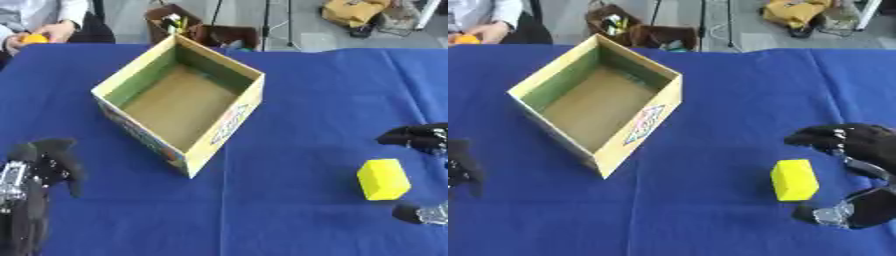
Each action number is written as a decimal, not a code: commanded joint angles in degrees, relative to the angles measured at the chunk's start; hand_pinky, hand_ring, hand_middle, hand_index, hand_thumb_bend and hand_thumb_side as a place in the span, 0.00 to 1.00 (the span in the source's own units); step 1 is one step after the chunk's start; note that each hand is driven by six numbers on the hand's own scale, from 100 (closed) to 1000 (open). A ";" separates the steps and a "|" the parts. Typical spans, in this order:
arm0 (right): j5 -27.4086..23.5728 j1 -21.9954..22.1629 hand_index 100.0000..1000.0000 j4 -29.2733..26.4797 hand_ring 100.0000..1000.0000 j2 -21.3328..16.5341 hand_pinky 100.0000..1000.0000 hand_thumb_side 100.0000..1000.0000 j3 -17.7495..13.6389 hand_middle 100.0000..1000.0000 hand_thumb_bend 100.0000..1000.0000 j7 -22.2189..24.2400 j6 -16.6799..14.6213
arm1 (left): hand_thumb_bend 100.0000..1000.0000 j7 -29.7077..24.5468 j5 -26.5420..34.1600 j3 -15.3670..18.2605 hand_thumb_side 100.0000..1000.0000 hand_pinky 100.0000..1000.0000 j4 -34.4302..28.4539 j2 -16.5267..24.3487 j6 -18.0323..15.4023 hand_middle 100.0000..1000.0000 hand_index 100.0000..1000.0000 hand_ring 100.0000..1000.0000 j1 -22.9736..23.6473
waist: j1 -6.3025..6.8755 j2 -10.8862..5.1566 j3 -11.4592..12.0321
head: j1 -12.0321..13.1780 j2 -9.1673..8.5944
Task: Pick up objects on the table and place them in the box.
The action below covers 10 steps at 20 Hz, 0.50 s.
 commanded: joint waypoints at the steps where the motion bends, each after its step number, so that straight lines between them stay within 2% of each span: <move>1: 2.63 -0.90 1.00 -0.86 0.84 -2.58 0.79 0.87 0.44 0.87 0.50 1.68 0.62 | 0.00 -0.31 0.21 -0.22 1.00 0.15 -1.09 0.59 -0.09 0.33 0.62 0.32 -0.24 | -0.11 -0.97 -0.08 | -0.26 -0.53; 8: 6.19 -1.68 1.00 -0.86 0.83 -3.43 0.77 0.82 2.47 0.84 0.44 1.20 2.44 | 0.00 -0.54 0.17 -0.37 1.00 0.15 -1.09 0.55 -0.09 0.33 0.62 0.32 -0.20 | -0.16 -0.83 0.20 | -0.54 -0.48; 10: 6.64 -1.98 0.97 -0.86 0.81 -3.73 0.75 0.80 2.79 0.82 0.39 0.53 2.85 | 0.00 -0.61 0.14 -0.41 1.00 0.15 -1.09 0.54 -0.06 0.33 0.62 0.32 -0.17 | -0.22 -0.79 0.31 | -0.61 -0.52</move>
